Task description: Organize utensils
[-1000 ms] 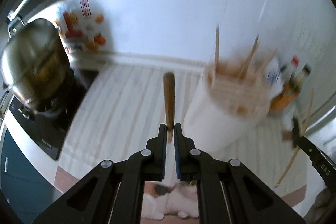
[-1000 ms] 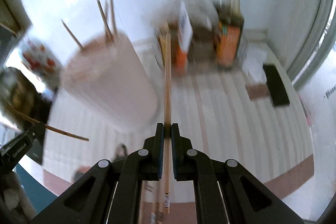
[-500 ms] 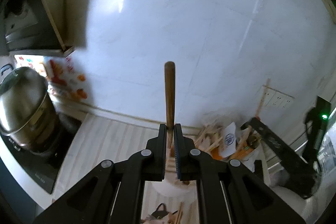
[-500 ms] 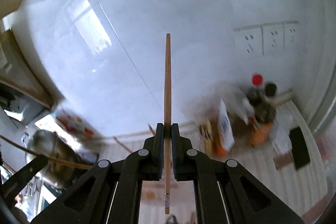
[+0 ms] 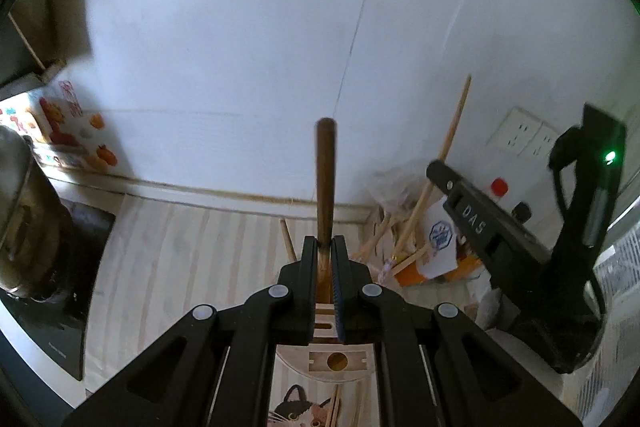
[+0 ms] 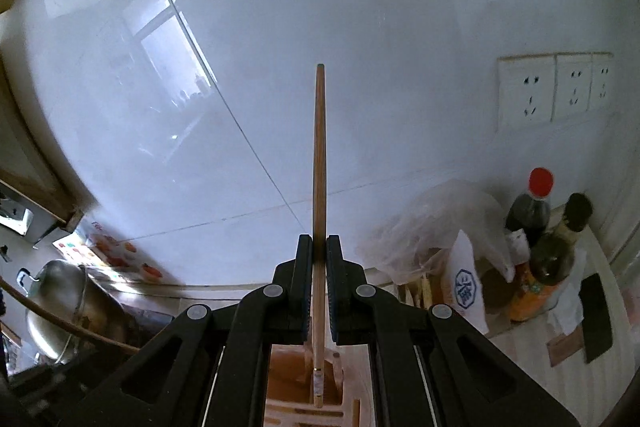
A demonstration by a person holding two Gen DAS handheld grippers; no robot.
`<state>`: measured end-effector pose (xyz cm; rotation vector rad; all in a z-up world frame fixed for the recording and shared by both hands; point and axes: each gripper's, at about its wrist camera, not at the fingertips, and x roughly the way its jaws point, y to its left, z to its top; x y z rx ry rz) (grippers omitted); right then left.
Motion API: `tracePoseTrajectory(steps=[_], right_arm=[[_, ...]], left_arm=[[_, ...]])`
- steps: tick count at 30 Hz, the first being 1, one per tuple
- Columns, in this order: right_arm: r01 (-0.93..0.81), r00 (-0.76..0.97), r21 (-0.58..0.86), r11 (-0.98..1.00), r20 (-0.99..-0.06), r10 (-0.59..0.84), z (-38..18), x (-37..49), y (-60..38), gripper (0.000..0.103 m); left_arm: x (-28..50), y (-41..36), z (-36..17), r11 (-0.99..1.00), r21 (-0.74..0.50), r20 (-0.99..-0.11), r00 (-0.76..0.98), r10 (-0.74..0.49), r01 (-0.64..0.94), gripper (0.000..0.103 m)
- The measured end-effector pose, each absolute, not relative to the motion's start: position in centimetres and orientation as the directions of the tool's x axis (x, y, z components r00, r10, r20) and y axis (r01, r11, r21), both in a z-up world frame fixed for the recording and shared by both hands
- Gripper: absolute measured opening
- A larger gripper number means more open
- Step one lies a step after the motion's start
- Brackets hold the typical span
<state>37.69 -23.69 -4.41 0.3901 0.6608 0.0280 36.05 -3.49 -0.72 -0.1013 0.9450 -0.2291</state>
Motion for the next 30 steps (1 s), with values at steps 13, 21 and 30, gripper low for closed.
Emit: tracePoseTrajectory(steps=[13,21,30], right_arm=[[0.018,0.742,0.349,0.937,-0.633,0.221,-7.6,38.2,-22.5,0.008],[0.032,0.732,0.368,0.929,-0.642,0.229,-6.2,34.5,-24.3,0.034],[0.106,0.732,0.347,0.932,-0.662,0.163,-5.4,28.1,-26.0,0.062]], left_arm=[[35.9,-2.4,-0.9,0.972,-0.193,-0.813,0.533,-0.234,0.132,0.015],[34.4,1.6,-0.3,0.997,-0.076,-0.785,0.615,-0.072,0.019,0.072],[31.3,3.1,-4.1,0.999,0.039,-0.801,0.598,0.033,-0.002,0.103]])
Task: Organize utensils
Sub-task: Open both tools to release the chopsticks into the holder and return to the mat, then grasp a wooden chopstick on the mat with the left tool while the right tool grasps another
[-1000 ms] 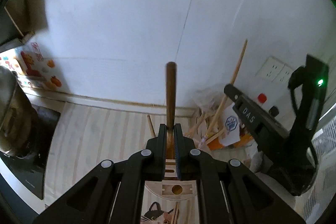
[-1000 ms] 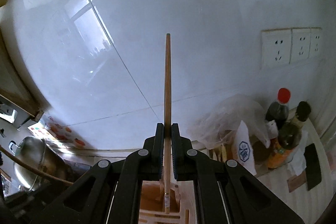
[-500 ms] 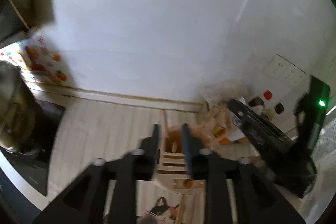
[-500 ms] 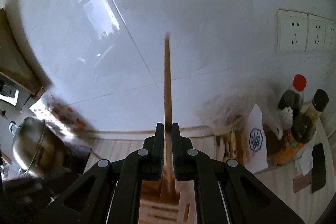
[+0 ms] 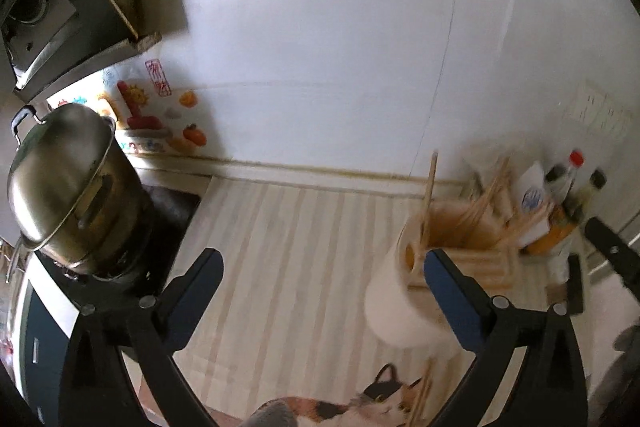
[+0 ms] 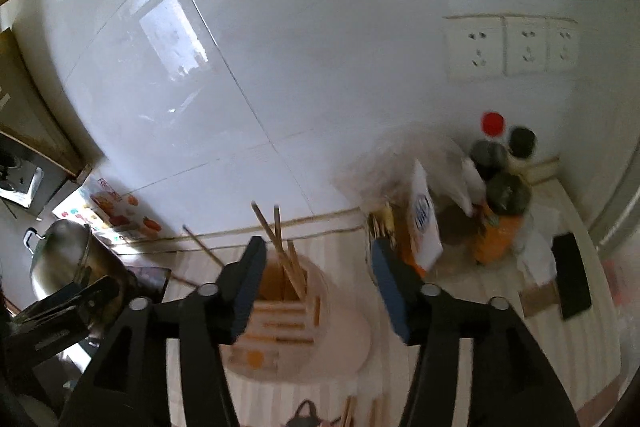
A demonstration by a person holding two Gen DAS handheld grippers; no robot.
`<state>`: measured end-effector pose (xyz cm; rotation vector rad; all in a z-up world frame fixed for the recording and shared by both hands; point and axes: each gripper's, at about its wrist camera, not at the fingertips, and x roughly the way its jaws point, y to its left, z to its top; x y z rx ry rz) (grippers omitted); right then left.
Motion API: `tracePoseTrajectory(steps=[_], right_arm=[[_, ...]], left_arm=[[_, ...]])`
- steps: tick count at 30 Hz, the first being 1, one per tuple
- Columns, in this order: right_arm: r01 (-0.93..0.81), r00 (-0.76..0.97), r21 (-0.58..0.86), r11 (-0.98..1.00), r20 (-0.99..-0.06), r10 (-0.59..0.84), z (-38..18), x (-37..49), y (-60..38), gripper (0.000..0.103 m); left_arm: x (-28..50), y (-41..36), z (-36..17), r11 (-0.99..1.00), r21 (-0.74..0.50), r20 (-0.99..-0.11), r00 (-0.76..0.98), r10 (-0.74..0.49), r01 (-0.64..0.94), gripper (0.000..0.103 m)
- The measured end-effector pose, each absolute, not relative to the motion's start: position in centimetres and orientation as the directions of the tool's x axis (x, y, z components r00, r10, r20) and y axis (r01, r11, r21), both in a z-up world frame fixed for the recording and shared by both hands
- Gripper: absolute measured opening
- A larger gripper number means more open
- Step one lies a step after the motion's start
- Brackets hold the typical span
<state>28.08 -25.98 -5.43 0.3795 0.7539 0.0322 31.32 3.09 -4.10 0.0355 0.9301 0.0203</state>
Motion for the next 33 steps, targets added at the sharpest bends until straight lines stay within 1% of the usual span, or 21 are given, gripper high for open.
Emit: tracePoseTrajectory(steps=[2,3,4,6,9,12,17,18,19,20,21,22,26,28,29,30,31,32,33], right_arm=[[0.125,0.723,0.337,0.933,-0.675,0.146,-6.0,26.6,-26.2,0.067],[0.128,0.721,0.336,0.933,-0.678,0.145,-6.3,26.0,-26.2,0.070],[0.136,0.716,0.330,0.934,-0.684,0.138,-6.8,25.3,-26.2,0.076],[0.146,0.706,0.307,0.940,-0.698,0.119,-7.8,24.1,-26.1,0.081],[0.166,0.667,0.267,0.949,-0.739,0.091,-10.1,22.7,-26.0,0.081],[0.197,0.594,0.248,0.948,-0.800,0.086,-13.5,21.4,-26.0,0.081],[0.251,0.422,0.230,0.940,-0.900,0.108,-20.9,19.7,-25.7,0.081],[0.264,0.383,0.233,0.936,-0.916,0.120,-22.6,19.4,-25.7,0.079],[0.272,0.360,0.236,0.933,-0.924,0.129,-23.7,19.2,-25.7,0.072],[0.279,0.326,0.234,0.931,-0.935,0.138,-25.2,19.0,-25.6,0.068],[0.286,0.286,0.231,0.930,-0.947,0.147,-26.8,18.8,-25.5,0.059],[0.289,0.263,0.229,0.930,-0.953,0.153,-27.7,18.7,-25.4,0.055],[0.292,0.164,0.217,0.931,-0.971,0.175,-31.7,18.2,-24.8,0.046],[0.268,0.129,0.199,0.943,-0.977,0.169,-32.9,18.1,-24.2,0.036],[0.251,0.136,0.178,0.952,-0.980,0.148,-33.0,18.0,-24.0,0.031],[0.230,0.140,0.156,0.961,-0.982,0.126,-32.9,17.9,-23.7,0.012],[0.211,0.125,0.133,0.968,-0.986,0.108,-33.1,17.8,-23.5,0.007],[0.212,0.122,0.118,0.970,-0.988,0.094,-33.1,17.6,-23.7,0.007],[0.215,0.121,0.102,0.971,-0.990,0.077,-33.1,17.4,-23.9,0.007]], left_arm=[[30.4,3.0,-5.7,0.998,0.055,-0.817,0.576,0.041,0.007,0.103],[30.0,2.9,-6.4,0.998,0.060,-0.824,0.565,0.043,0.012,0.103],[29.7,2.8,-7.2,0.998,0.065,-0.835,0.548,0.044,0.020,0.103],[28.8,2.6,-9.5,0.995,0.092,-0.853,0.517,0.065,0.028,0.103],[27.5,2.5,-13.0,0.992,0.121,-0.881,0.464,0.088,0.043,0.103],[26.4,2.4,-16.7,0.987,0.151,-0.908,0.402,0.115,0.058,0.103],[25.0,2.1,-22.2,0.974,0.205,-0.937,0.307,0.168,0.094,0.103],[24.7,2.0,-23.2,0.972,0.214,-0.941,0.289,0.178,0.100,0.103],[24.4,2.0,-24.1,0.970,0.220,-0.944,0.275,0.184,0.107,0.103],[24.3,2.0,-24.8,0.968,0.224,-0.946,0.264,0.188,0.113,0.103],[24.1,1.9,-25.4,0.967,0.228,-0.948,0.252,0.193,0.117,0.103],[23.9,1.7,-26.2,0.965,0.231,-0.952,0.235,0.197,0.127,0.103],[23.3,1.0,-28.1,0.963,0.219,-0.965,0.182,0.189,0.157,0.102],[23.0,0.5,-28.5,0.965,0.197,-0.971,0.168,0.169,0.172,0.100],[22.9,0.0,-28.6,0.968,0.173,-0.976,0.162,0.144,0.182,0.098],[22.8,-0.5,-28.6,0.970,0.143,-0.981,0.154,0.114,0.195,0.095],[22.7,-1.2,-28.6,0.972,0.106,-0.987,0.143,0.077,0.211,0.087],[22.7,-1.9,-28.7,0.972,0.063,-0.992,0.125,0.035,0.225,0.077],[22.6,-2.6,-28.8,0.971,0.021,-0.995,0.104,-0.004,0.237,0.073]])
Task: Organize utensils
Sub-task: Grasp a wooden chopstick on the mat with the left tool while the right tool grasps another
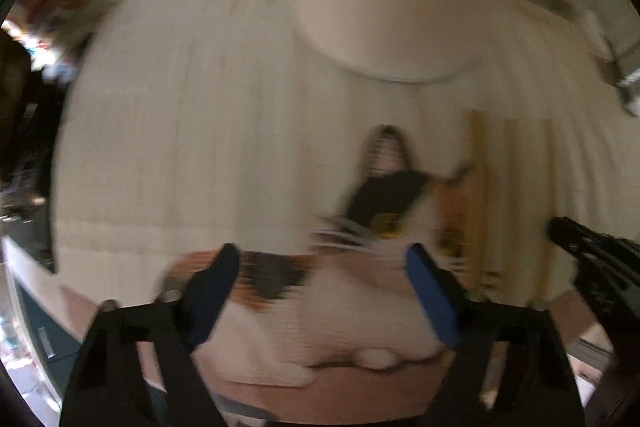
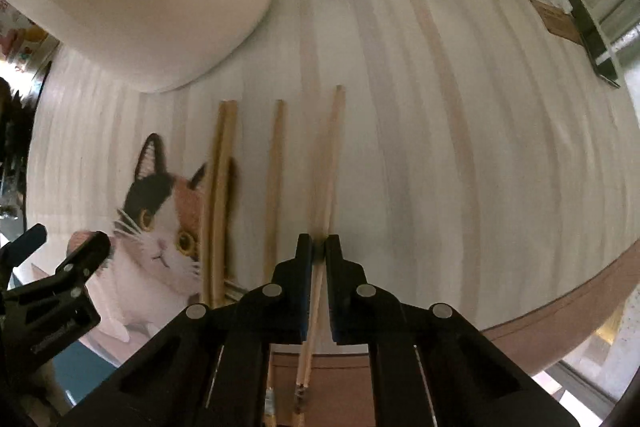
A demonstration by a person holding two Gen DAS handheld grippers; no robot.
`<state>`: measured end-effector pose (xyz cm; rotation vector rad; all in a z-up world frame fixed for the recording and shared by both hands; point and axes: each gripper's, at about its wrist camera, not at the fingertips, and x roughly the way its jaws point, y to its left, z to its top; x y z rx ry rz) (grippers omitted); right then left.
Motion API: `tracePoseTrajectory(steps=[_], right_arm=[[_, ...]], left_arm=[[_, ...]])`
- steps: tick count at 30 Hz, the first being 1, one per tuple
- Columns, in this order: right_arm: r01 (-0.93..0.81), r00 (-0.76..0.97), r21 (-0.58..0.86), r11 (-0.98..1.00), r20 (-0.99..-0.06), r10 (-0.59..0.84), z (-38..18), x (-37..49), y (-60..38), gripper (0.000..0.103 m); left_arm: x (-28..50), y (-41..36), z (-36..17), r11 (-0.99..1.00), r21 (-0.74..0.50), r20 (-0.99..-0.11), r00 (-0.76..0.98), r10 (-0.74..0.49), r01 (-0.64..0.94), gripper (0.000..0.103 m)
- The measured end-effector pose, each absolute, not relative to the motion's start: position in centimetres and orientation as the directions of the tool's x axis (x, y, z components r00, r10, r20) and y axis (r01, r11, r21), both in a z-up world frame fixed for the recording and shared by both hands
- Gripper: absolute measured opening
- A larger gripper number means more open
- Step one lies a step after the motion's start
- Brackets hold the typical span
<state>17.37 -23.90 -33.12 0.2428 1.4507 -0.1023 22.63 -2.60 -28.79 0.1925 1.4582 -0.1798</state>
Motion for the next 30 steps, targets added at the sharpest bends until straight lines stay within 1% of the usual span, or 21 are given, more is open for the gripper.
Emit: tracePoseTrajectory(steps=[2,3,4,5,6,7,8,12,14,16,20,24,26,29,30], right_arm=[[0.229,0.116,0.068,0.971,-0.992,0.042,-33.0,17.0,-24.9,0.007],[0.242,0.113,0.065,0.968,-0.993,0.038,-33.0,16.8,-25.6,0.007],[0.257,0.110,0.064,0.964,-0.993,0.036,-33.0,16.5,-26.4,0.007],[0.272,0.105,0.061,0.960,-0.994,0.033,-33.0,16.2,-27.3,0.007],[0.283,0.103,0.059,0.957,-0.994,0.031,-33.0,16.0,-28.0,0.007],[0.295,0.100,0.055,0.954,-0.995,0.027,-32.9,15.7,-28.7,0.007],[0.307,0.097,0.050,0.950,-0.995,0.021,-32.9,15.4,-29.5,0.007],[0.351,0.088,0.043,0.935,-0.996,0.013,-32.9,14.5,-31.9,0.007],[0.366,0.089,0.046,0.930,-0.996,0.014,-32.9,14.3,-32.9,0.007],[0.370,0.090,0.046,0.928,-0.996,0.014,-32.7,14.3,-33.3,0.007],[0.370,0.089,0.043,0.928,-0.996,0.011,-32.6,14.5,-33.9,0.007],[0.374,0.090,0.057,0.926,-0.996,0.025,-32.9,15.1,-34.1,0.007],[0.373,0.091,0.060,0.926,-0.995,0.027,-32.6,15.2,-33.8,0.007],[0.380,0.095,0.083,0.921,-0.994,0.050,-32.5,15.1,-34.3,0.007],[0.382,0.096,0.091,0.920,-0.994,0.058,-32.6,15.2,-34.5,0.007]], left_arm=[[22.5,-4.1,-29.0,0.963,-0.039,-0.995,0.079,-0.062,0.266,0.062],[22.4,-4.6,-29.1,0.959,-0.048,-0.995,0.073,-0.071,0.279,0.058],[22.3,-5.4,-29.3,0.953,-0.055,-0.995,0.065,-0.077,0.299,0.048],[22.2,-6.3,-29.5,0.945,-0.063,-0.995,0.053,-0.084,0.322,0.040],[22.1,-6.8,-29.8,0.939,-0.067,-0.995,0.045,-0.088,0.338,0.036],[22.0,-7.3,-29.9,0.934,-0.070,-0.995,0.040,-0.089,0.349,0.028],[21.8,-7.8,-30.2,0.928,-0.069,-0.996,0.032,-0.087,0.365,0.023],[21.3,-9.5,-30.5,0.910,-0.031,-0.997,0.048,-0.055,0.413,0.019],[21.2,-9.9,-30.5,0.908,-0.019,-0.997,0.060,-0.048,0.418,0.010],[21.2,-10.1,-30.6,0.911,-0.015,-0.997,0.061,-0.044,0.413,0.004],[21.1,-9.0,-30.6,0.925,0.015,-0.997,0.076,-0.016,0.380,0.003],[21.8,-5.2,-30.8,0.958,0.011,-0.998,0.062,-0.007,0.286,0.003],[22.1,-3.2,-30.8,0.973,-0.041,-0.998,0.036,-0.051,0.225,0.003],[22.5,-1.4,-31.0,0.972,-0.193,-0.981,-0.026,-0.191,0.134,0.005],[22.5,-1.7,-30.9,0.965,-0.228,-0.974,-0.040,-0.225,0.126,0.005]])
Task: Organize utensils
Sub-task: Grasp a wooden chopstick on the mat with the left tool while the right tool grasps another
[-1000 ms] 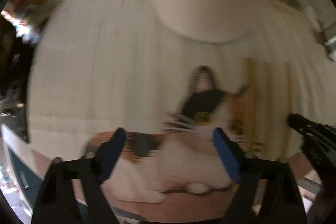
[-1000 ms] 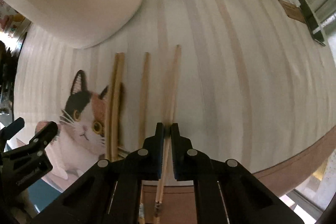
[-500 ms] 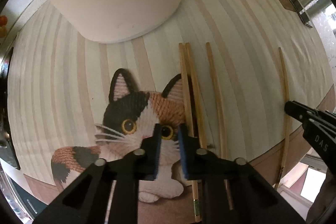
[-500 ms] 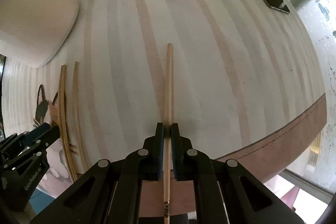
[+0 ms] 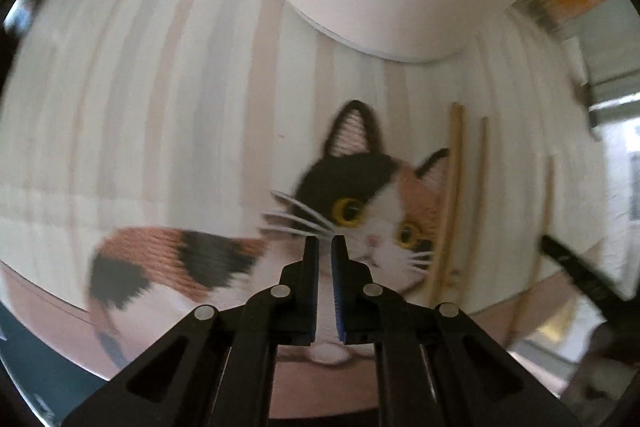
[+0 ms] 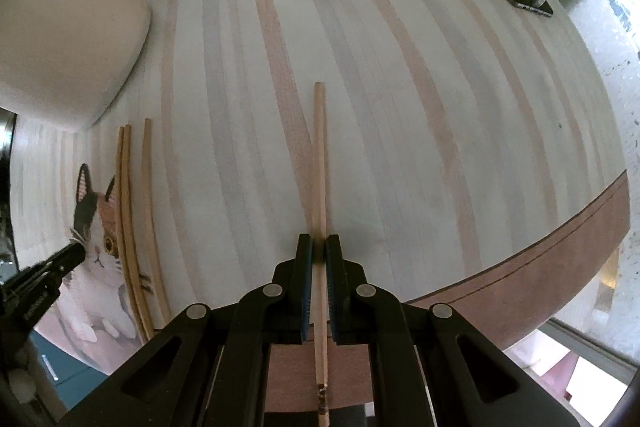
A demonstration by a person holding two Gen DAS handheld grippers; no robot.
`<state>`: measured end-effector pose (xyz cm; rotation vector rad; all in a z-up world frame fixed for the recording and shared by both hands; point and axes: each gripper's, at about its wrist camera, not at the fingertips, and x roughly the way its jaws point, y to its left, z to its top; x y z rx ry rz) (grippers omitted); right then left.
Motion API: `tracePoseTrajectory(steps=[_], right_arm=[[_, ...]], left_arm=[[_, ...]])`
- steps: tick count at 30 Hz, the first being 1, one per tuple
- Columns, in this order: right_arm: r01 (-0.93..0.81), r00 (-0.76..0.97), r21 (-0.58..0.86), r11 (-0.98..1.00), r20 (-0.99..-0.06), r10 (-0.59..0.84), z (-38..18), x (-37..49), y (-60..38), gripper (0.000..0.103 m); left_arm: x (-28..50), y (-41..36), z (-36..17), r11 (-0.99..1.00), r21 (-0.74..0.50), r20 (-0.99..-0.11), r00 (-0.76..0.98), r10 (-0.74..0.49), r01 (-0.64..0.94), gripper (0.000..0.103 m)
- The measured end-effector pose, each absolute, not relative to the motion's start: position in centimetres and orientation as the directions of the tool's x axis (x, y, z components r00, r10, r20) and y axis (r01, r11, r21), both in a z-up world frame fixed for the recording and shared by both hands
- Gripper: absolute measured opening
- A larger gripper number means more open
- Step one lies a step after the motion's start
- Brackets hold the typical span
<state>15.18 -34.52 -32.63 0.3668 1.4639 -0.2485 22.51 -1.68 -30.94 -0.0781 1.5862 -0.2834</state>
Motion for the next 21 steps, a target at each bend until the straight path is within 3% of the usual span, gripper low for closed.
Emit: tracePoseTrajectory(steps=[4,12,21], right_arm=[[0.387,0.096,0.107,0.916,-0.993,0.076,-32.5,15.1,-35.2,0.007],[0.362,0.091,0.090,0.928,-0.994,0.061,-32.2,15.4,-35.5,0.007],[0.370,0.097,0.095,0.924,-0.993,0.063,-32.1,15.4,-34.1,0.007]], left_arm=[[22.2,-4.8,-30.2,0.944,-0.266,-0.964,-0.033,-0.265,0.194,0.014],[22.0,-11.2,-31.0,0.925,-0.188,-0.981,-0.027,-0.190,0.330,0.016],[21.3,-8.9,-31.6,0.949,-0.102,-0.993,0.034,-0.117,0.298,0.004]])
